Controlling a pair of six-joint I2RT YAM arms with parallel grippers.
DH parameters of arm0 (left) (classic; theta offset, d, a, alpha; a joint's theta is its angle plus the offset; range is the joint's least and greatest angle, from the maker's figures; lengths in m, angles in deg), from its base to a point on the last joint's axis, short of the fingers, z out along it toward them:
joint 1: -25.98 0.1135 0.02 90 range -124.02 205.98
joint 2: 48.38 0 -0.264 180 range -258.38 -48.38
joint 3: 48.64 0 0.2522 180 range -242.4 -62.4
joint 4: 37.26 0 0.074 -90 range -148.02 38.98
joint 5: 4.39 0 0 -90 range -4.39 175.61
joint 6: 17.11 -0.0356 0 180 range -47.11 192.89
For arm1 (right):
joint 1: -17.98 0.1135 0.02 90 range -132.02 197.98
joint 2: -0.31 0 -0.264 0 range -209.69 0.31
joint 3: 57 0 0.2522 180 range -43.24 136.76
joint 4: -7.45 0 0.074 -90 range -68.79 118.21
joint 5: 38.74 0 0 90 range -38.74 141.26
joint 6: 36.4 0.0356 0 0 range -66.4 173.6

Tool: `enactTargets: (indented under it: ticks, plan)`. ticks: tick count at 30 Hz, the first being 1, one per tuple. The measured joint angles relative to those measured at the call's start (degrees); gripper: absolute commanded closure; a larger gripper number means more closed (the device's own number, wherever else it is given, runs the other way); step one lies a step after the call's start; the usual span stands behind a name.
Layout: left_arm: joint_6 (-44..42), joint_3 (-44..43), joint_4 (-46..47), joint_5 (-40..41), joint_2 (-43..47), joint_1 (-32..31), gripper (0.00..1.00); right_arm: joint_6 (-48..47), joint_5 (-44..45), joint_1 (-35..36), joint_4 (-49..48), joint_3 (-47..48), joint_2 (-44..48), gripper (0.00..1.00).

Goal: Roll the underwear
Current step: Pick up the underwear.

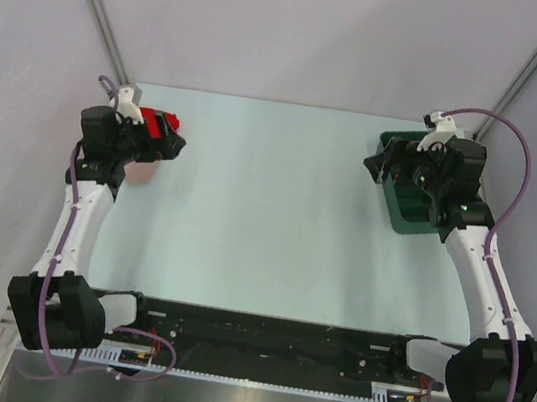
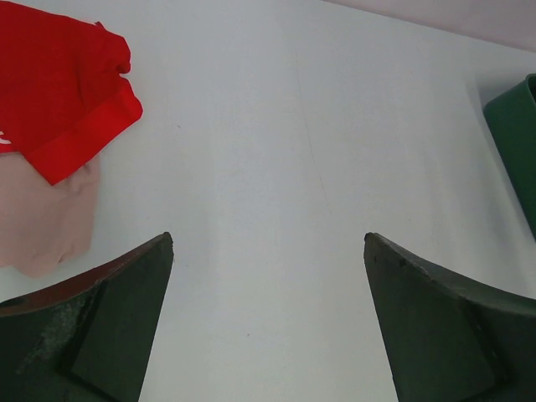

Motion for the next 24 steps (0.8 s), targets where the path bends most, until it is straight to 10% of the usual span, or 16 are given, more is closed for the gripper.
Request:
enactTargets:
  ticks: [15, 24]
  plan:
    - [-1.09, -3.17, -0.76, 2.29, -5.07, 0.0, 0.02, -10.78, -19.82, -1.75, 2.29, 0.0, -1.9, 0.0]
    - [-3.32, -28.55, -6.97, 13.38, -32.83, -0.72, 0.18, -23.45, -28.63, 0.15, 11.17, -0.31, -6.97, 0.0]
